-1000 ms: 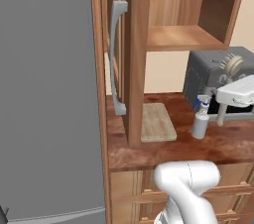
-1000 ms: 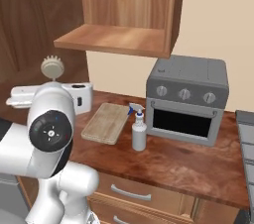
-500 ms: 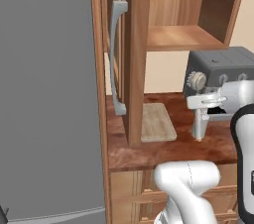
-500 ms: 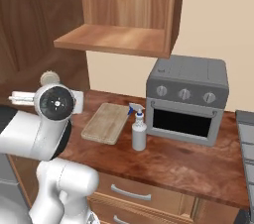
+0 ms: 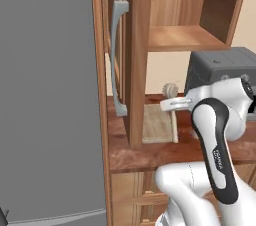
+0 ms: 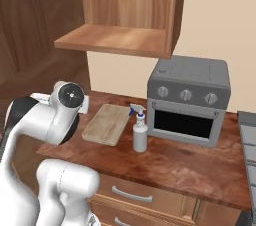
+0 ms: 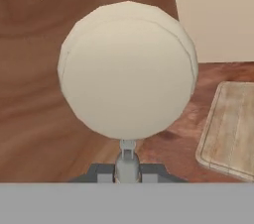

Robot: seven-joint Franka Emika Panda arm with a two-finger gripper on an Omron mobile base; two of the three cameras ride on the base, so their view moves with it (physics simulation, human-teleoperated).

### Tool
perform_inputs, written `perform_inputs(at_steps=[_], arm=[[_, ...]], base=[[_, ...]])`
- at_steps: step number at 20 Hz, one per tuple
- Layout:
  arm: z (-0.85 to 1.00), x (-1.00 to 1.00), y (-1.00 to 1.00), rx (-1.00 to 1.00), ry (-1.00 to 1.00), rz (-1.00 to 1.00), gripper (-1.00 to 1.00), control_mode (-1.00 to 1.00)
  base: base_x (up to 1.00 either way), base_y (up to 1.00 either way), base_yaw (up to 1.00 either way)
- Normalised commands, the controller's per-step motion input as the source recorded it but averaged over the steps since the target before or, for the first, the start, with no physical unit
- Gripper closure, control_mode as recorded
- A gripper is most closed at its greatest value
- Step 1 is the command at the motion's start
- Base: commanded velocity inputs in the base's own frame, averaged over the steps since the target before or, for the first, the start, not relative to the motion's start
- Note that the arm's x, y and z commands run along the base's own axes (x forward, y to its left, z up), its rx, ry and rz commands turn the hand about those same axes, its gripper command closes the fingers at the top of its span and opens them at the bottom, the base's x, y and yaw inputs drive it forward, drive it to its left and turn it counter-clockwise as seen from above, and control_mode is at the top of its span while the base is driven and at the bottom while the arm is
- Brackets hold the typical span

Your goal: Grab the spray bottle from the cabinet, then place it next to the cutting board for sanitizing. Then grab the dish brush from the countertop next to the sink and place it next to the cutting board.

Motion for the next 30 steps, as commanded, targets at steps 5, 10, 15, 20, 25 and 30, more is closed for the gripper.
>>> perform_inputs(at_steps=[5,10,15,20,25,30], arm=[[-0.67,0.97,0.26,0.0,0.17,0.0,1.0,-1.0],[-0.34,0.89,0.45,-0.05,0.35,-0.01,1.0,-1.0],[-0.24,0.53,0.09,0.0,0.33,0.0,1.0,-1.0],[-0.25,0.23,0.0,0.0,0.19,0.02,1.0,-1.0],[-0.37,0.15,0.0,-0.01,0.07,0.02,1.0,-1.0],[-0.47,0.19,0.0,-0.01,0.01,0.02,1.0,-1.0]], base=[[0.0,0.0,0.0],[0.0,0.0,0.0],[0.0,0.0,0.0],[0.0,0.0,0.0],[0.0,0.0,0.0],[0.0,0.0,0.0]])
